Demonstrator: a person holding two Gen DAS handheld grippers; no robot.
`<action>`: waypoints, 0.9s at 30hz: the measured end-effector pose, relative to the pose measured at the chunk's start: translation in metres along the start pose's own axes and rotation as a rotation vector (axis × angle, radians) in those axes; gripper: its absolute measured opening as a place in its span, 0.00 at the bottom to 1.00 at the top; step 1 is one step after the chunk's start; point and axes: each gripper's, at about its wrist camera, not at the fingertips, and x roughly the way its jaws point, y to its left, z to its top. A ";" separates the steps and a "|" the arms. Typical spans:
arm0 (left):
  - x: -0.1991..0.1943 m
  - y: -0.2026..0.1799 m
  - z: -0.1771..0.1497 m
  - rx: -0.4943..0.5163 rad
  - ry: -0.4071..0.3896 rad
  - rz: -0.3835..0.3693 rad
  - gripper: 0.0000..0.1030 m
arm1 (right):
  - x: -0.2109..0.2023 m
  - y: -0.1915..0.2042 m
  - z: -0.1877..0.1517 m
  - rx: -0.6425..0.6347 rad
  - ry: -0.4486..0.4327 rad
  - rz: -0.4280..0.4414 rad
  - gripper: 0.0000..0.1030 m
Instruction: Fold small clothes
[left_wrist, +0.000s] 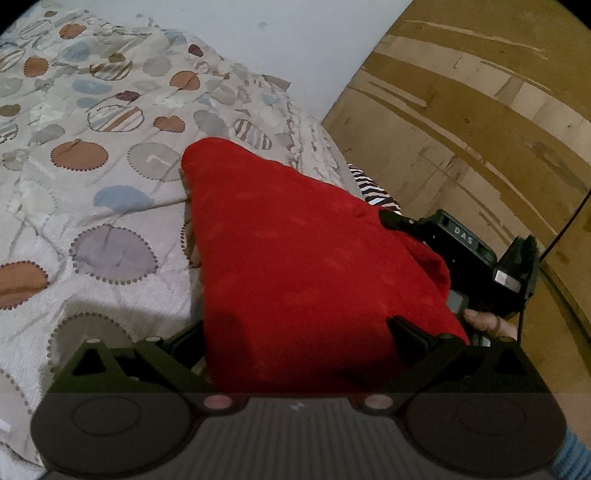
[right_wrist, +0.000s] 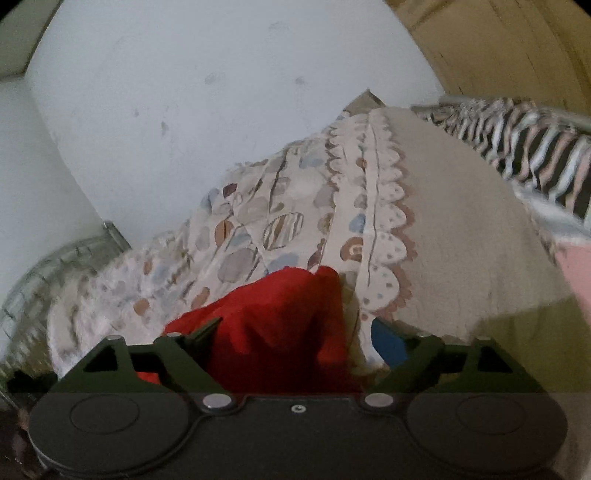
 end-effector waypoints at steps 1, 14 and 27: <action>0.000 0.001 0.000 -0.003 0.001 -0.004 1.00 | 0.000 -0.008 -0.002 0.045 0.006 0.025 0.87; 0.004 0.004 0.001 -0.013 0.007 -0.023 1.00 | 0.001 -0.005 -0.014 -0.024 -0.008 0.053 0.50; -0.011 0.022 0.020 -0.110 -0.047 -0.138 0.99 | 0.005 -0.014 -0.017 0.008 0.004 0.056 0.52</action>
